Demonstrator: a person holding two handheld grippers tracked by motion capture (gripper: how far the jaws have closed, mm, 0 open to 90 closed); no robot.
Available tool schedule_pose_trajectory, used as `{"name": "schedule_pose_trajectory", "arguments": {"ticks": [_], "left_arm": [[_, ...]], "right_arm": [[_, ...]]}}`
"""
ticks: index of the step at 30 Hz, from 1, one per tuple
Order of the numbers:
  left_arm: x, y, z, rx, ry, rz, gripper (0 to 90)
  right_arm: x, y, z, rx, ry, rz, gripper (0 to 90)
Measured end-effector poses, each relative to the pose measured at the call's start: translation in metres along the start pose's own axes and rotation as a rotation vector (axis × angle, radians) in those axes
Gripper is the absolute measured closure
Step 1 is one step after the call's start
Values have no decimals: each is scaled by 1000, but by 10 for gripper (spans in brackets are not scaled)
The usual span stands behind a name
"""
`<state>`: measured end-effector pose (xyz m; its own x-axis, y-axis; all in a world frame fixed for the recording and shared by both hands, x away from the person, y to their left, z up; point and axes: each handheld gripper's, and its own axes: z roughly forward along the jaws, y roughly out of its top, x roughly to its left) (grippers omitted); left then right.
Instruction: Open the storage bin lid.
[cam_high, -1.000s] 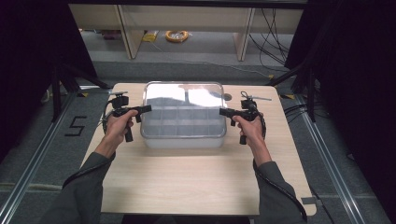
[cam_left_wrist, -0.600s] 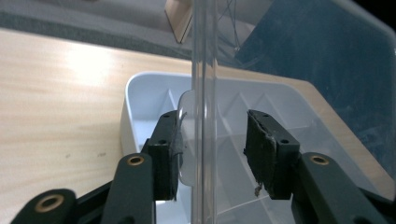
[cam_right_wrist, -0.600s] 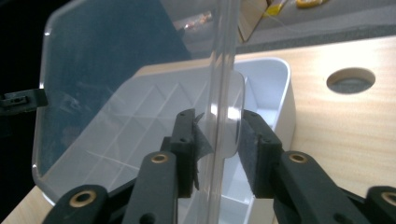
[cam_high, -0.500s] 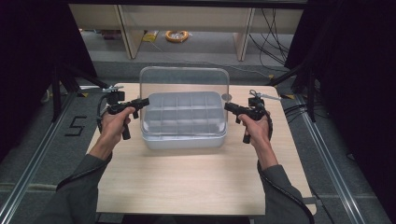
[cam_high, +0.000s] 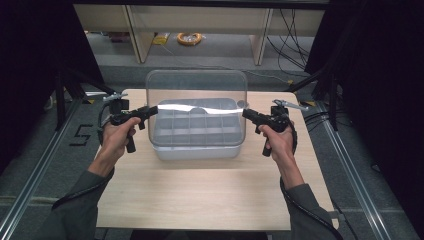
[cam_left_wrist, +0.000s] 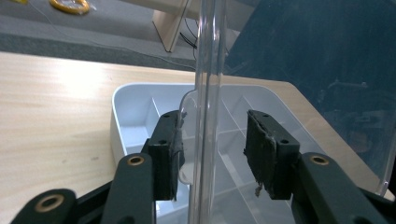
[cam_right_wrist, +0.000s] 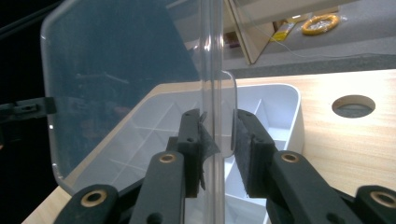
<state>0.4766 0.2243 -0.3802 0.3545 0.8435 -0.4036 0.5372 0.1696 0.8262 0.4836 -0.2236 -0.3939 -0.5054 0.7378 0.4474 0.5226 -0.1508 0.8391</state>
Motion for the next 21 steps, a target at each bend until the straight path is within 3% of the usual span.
{"name": "schedule_pose_trajectory", "arguments": {"ticks": [3, 4, 6, 9, 12, 19, 21], "left_arm": [[2, -4, -2, 0, -19, -18, 561], [1, -5, -4, 3, -16, -14, 561], [-2, -10, -8, 2, -15, 4, 551], [-2, -12, -9, -2, -27, -1, 551], [-2, -16, -12, -1, -35, -2, 551], [-6, -33, -20, 10, -46, 20, 555], [-7, -36, -22, 12, -46, 29, 555]], "right_arm": [[0, -1, -3, -9, 5, -28, 749], [4, -1, -5, -6, 9, -1, 749], [8, -3, -11, -3, 5, -27, 750], [11, -5, -15, -10, 14, -4, 755], [12, -8, -20, -22, 16, -34, 756], [18, -21, -32, -27, 27, -3, 758], [18, -23, -34, -30, 18, -31, 757]]}}
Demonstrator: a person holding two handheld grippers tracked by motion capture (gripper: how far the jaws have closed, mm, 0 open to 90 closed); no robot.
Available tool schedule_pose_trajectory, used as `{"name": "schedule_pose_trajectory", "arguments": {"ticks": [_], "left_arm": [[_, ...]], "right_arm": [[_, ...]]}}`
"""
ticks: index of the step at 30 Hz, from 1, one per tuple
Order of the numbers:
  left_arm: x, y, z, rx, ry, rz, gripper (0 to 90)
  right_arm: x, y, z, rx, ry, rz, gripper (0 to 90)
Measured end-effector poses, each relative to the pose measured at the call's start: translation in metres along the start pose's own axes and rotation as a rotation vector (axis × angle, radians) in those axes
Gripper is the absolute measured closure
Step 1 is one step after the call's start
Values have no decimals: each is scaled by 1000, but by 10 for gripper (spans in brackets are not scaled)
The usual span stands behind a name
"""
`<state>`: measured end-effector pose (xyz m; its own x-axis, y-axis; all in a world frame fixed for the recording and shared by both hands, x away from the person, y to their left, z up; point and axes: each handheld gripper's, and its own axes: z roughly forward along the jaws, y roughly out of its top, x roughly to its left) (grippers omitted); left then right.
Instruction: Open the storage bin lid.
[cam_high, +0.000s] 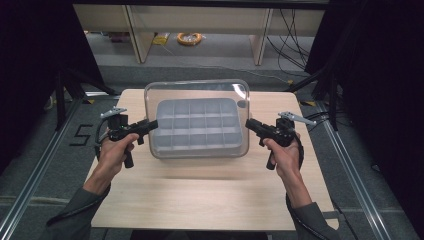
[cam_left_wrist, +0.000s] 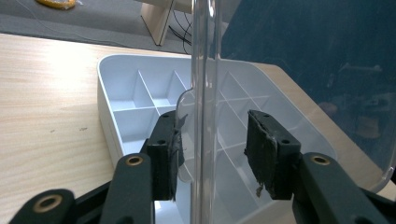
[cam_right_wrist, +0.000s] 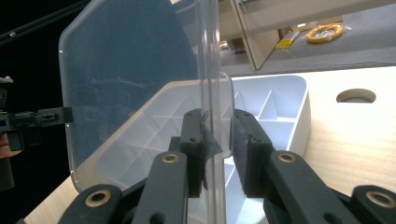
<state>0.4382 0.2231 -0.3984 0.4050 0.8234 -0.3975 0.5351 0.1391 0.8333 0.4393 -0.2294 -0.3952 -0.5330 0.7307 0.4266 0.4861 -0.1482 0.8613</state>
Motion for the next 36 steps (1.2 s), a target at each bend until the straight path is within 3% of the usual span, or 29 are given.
{"name": "schedule_pose_trajectory", "arguments": {"ticks": [7, 9, 13, 14, 20, 21, 26, 30, 36], "left_arm": [[-4, -11, -2, 20, -4, 15, 555], [-5, -15, -3, 26, -6, 16, 556], [-6, -21, -6, 32, -10, 22, 559], [-6, -23, -8, 36, -12, 27, 559], [-5, -35, -16, 66, -3, 43, 560], [-5, -35, -16, 66, -3, 43, 561], [-5, -44, -22, 82, -12, 44, 564], [-5, -53, -27, 94, -19, 46, 566], [-7, -62, -34, 115, -31, 52, 571]], "right_arm": [[1, -10, -8, -8, -1, 5, 758], [0, -12, -11, -7, -5, -14, 759], [5, -20, -17, 4, -6, 6, 758], [4, -22, -17, -3, -7, -10, 758], [7, -34, -20, 22, 1, -7, 758], [9, -36, -21, 33, 2, 12, 759], [11, -43, -24, 31, 3, -6, 759], [16, -51, -28, 39, 0, 12, 758], [18, -60, -36, 32, 0, -11, 760]]}}
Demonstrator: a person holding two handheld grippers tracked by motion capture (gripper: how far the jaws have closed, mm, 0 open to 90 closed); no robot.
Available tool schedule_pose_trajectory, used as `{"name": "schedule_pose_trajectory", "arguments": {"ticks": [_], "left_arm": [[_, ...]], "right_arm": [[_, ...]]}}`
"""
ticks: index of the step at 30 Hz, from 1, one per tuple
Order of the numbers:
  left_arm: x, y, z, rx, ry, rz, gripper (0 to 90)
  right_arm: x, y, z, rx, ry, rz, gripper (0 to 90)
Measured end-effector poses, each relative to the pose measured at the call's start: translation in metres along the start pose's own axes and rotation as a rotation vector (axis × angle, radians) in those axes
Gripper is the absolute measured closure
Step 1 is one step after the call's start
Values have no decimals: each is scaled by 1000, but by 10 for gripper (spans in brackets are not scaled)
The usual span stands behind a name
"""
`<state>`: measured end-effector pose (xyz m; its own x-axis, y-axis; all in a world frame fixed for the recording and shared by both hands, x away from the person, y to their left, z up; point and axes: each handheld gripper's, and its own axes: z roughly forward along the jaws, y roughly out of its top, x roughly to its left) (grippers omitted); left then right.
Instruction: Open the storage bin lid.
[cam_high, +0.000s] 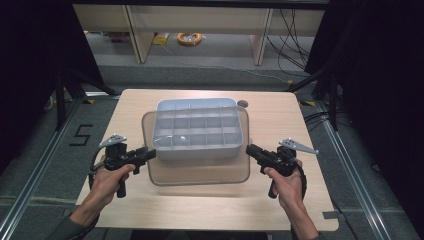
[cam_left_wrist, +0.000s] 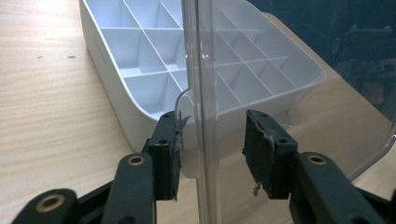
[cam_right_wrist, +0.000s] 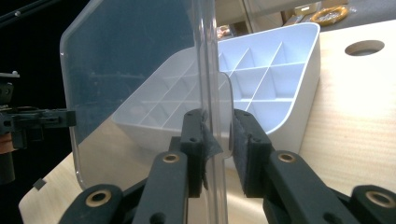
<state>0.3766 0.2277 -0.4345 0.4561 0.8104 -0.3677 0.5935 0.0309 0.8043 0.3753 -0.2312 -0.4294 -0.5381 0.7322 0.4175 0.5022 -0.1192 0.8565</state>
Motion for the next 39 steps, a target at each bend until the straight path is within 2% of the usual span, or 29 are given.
{"name": "schedule_pose_trajectory", "arguments": {"ticks": [4, 6, 8, 9, 16, 17, 18, 21, 23, 26, 27, 28, 29, 30, 34, 36, 37, 38, 39], "left_arm": [[0, -9, -3, 7, -8, -12, 571], [-1, -13, -4, 13, -11, -7, 573], [-2, -16, -5, 8, -6, -12, 573], [-2, -17, -6, 21, -9, -7, 574], [-3, -24, -13, 39, -15, -1, 574], [-3, -25, -14, 39, -14, -4, 574], [-3, -27, -14, 42, -13, -3, 573], [-3, -31, -16, 43, -11, -2, 573], [-4, -32, -17, 48, -19, 0, 573], [-6, -36, -18, 48, -21, 2, 575], [-7, -36, -19, 52, -22, 3, 574], [-8, -37, -20, 59, -27, 5, 574], [-8, -39, -21, 57, -28, 8, 574], [-9, -40, -21, 54, -26, 3, 575], [-12, -46, -24, 69, -43, 6, 582], [-13, -48, -25, 78, -42, 12, 582], [-13, -49, -26, 77, -44, 15, 583], [-13, -49, -26, 83, -43, 14, 585], [-13, -50, -26, 81, -43, 16, 585]], "right_arm": [[4, -8, -5, 19, 1, 30, 761], [4, -11, -6, 13, 8, 15, 761], [5, -12, -7, 13, 16, 28, 761], [5, -14, -8, 16, 1, 10, 760], [12, -20, -12, 20, 10, 21, 762], [15, -20, -14, 28, 11, 50, 762], [14, -21, -14, 25, 15, 31, 762], [15, -25, -16, 29, 12, 20, 762], [17, -28, -18, 37, 11, 39, 764], [16, -33, -23, 32, 22, 25, 763], [19, -34, -25, 41, 22, 60, 764], [19, -34, -25, 41, 22, 60, 764], [17, -36, -26, 32, 18, 26, 764], [17, -37, -28, 33, 20, 26, 764], [19, -42, -34, 44, 34, 65, 765], [19, -49, -37, 51, 29, 57, 764], [19, -51, -38, 60, 19, 65, 764], [20, -53, -39, 70, 33, 87, 764], [20, -53, -39, 70, 33, 87, 764]]}}
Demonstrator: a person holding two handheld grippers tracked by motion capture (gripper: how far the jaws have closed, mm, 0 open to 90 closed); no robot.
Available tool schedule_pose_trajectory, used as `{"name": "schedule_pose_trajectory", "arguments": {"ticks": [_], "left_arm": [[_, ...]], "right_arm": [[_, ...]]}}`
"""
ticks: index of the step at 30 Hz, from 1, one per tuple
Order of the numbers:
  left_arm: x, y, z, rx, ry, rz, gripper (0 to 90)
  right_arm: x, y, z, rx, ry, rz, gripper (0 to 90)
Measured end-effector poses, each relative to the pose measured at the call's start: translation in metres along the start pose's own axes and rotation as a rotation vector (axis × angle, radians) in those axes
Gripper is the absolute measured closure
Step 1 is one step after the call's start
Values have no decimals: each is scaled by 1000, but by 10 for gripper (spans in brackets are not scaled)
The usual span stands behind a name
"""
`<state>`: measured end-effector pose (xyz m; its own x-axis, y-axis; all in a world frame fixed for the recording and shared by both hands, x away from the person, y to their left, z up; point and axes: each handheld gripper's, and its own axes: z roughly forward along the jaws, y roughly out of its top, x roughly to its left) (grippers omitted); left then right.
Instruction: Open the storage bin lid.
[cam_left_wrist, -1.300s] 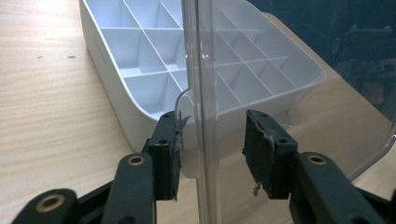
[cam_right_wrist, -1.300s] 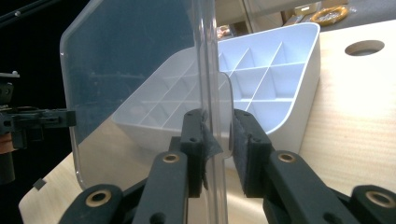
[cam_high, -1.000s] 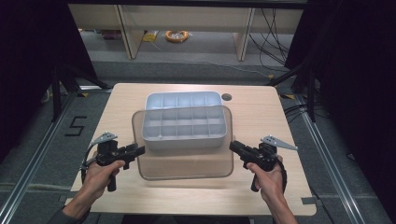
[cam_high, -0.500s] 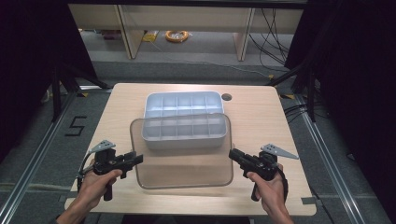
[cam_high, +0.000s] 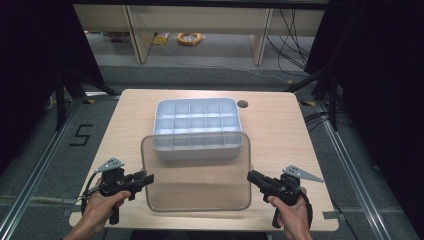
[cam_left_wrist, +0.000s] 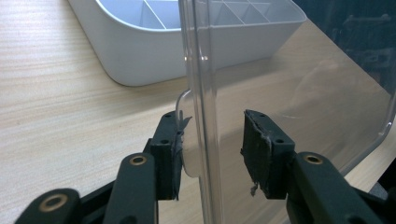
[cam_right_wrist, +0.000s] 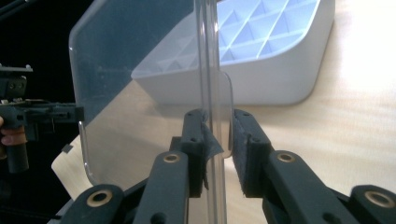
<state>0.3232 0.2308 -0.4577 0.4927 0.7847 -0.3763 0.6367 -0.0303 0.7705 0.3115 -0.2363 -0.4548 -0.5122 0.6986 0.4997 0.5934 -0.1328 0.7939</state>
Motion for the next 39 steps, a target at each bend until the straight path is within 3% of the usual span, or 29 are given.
{"name": "schedule_pose_trajectory", "arguments": {"ticks": [3, 5, 6, 10, 11, 12, 13, 14, 16, 17, 20, 21, 22, 24, 25, 28, 30, 31, 33, 34, 36, 38, 39], "left_arm": [[-1, -3, 0, 6, 1, -3, 591], [-1, -6, 1, 5, 4, -4, 593], [0, -7, 1, 12, -2, -6, 594], [1, -10, 2, 2, -6, -10, 599], [1, -11, 1, 10, -6, -7, 601], [1, -11, 1, 9, -7, -10, 601], [1, -12, 1, 7, -6, -10, 601], [1, -13, 2, 6, -8, -11, 600], [1, -14, 2, 6, -7, -8, 597], [1, -14, 2, 6, -3, -7, 595], [3, -16, 4, 5, -13, -15, 591], [3, -17, 4, 7, -9, -21, 589], [4, -17, 5, 14, -15, -18, 587], [4, -18, 6, 11, -16, -20, 586], [4, -18, 6, 20, -21, -19, 585], [5, -20, 7, 38, -25, -22, 583], [6, -22, 9, 48, -25, -24, 578], [6, -23, 10, 50, -34, -30, 576], [8, -24, 11, 61, -32, -40, 573], [9, -24, 12, 61, -39, -52, 570], [12, -26, 15, 69, -40, -69, 566], [12, -27, 15, 74, -42, -69, 565], [14, -27, 14, 96, -42, -45, 563]], "right_arm": [[-4, -6, 1, 14, -12, -15, 762], [-3, -10, 2, 29, -16, 24, 762], [-7, -11, 2, 21, -17, -20, 762], [-8, -15, 5, 53, -16, 10, 760], [-6, -16, 4, 65, -22, 47, 760], [-10, -17, 5, 61, -22, 7, 759], [-11, -18, 6, 58, -27, 11, 759], [-9, -19, 5, 75, -18, 55, 758], [-12, -21, 6, 75, -28, 22, 755], [-10, -22, 7, 87, -27, 55, 753], [-12, -23, 7, 87, -26, 40, 751], [-10, -25, 7, 93, -25, 69, 750], [-14, -26, 8, 85, -33, 35, 748], [-15, -26, 8, 85, -32, 30, 747], [-14, -27, 9, 83, -32, 54, 745], [-16, -29, 9, 89, -37, 52, 738], [-14, -30, 9, 106, -30, 107, 730], [-18, -31, 11, 104, -37, 66, 726], [-18, -32, 11, 118, -39, 99, 720], [-21, -32, 12, 126, -44, 66, 717], [-20, -33, 13, 146, -45, 73, 707], [-21, -34, 15, 150, -45, 75, 706], [-23, -34, 16, 149, -50, 68, 703]]}}
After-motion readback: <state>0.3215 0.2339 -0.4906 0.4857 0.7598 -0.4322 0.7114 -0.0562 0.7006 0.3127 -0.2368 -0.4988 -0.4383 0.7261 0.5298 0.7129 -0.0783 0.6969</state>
